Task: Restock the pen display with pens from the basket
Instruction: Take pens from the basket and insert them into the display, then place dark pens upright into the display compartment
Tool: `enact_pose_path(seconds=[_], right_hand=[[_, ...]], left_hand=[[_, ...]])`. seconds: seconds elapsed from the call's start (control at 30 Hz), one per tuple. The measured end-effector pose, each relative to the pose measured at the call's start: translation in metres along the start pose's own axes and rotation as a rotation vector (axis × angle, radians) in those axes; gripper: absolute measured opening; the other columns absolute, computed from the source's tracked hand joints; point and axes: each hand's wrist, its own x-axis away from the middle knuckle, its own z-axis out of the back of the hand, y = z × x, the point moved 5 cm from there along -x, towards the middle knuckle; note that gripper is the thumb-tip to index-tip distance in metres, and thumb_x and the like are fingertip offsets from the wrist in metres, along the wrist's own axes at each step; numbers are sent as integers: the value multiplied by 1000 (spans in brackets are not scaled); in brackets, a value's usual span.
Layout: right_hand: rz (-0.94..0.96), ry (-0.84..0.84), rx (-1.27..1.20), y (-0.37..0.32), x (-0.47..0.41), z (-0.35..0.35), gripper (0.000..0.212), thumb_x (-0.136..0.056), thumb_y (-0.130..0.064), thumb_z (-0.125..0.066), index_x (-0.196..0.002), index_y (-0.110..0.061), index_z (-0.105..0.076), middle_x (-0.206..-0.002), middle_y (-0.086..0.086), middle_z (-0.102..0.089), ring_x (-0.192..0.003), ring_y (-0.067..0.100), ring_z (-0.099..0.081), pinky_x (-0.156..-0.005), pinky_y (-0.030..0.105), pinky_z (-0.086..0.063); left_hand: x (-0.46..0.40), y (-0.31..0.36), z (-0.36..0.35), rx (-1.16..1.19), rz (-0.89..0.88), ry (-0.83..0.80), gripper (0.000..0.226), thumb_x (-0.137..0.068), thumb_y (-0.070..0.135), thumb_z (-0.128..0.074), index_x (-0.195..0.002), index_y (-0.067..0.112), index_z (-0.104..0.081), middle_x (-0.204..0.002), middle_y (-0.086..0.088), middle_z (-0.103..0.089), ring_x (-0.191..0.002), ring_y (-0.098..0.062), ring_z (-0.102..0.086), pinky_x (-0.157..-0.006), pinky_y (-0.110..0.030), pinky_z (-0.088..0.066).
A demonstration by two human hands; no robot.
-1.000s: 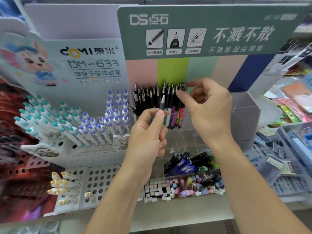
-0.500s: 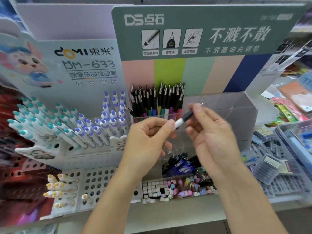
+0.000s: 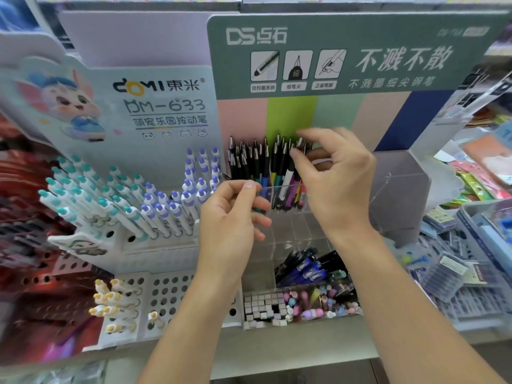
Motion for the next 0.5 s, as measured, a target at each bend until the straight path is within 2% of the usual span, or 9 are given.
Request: enact_pose_path(seconds=[0.07, 0.17, 0.3, 0.4, 0.5], right_hand=[[37, 20, 60, 2, -2, 0, 25, -83, -11, -81, -107, -15, -77, -103, -3, -59, -71, 7, -63, -67, 16, -54], [62, -10, 130, 3, -6, -1, 24, -83, -14, -81, -106, -15, -78, -106, 0, -58, -72, 10, -59, -69, 14, -51], [119, -116, 169, 2, -3, -9, 21, -82, -16, -81, -102, -15, -80, -101, 4, -64, -81, 11, -59, -74, 25, -52], [145, -112, 221, 1, 5, -8, 21, -88, -18, -74, -108, -14, -79, -111, 7, -63, -95, 12, -59, -82, 27, -52], [97, -61, 207, -1, 13, 9, 33, -91, -18, -71, -124, -14, -71, -126, 6, -57, -105, 9, -56, -88, 24, -52]], left_hand=[[0, -2, 2, -14, 4, -5, 16, -101, 23, -55, -97, 13, -67, -72, 0, -67, -56, -11, -60, -45, -21, -46], [0, -4, -2, -38, 19, -48, 15, -101, 23, -56, -96, 14, -67, -73, 0, -67, -56, -10, -59, -46, -20, -45], [0, -6, -11, -60, 27, -130, 15, -100, 24, -57, -94, 14, -66, -70, 3, -67, -54, -9, -59, -45, -20, -44], [1, -6, -11, -60, 37, -163, 15, -100, 24, -57, -93, 15, -66, -70, 3, -67, -53, -9, -58, -44, -19, -43], [3, -6, -15, -83, 41, -189, 15, -101, 24, -56, -93, 16, -66, -70, 3, -66, -53, -8, -58, -45, -19, -43]])
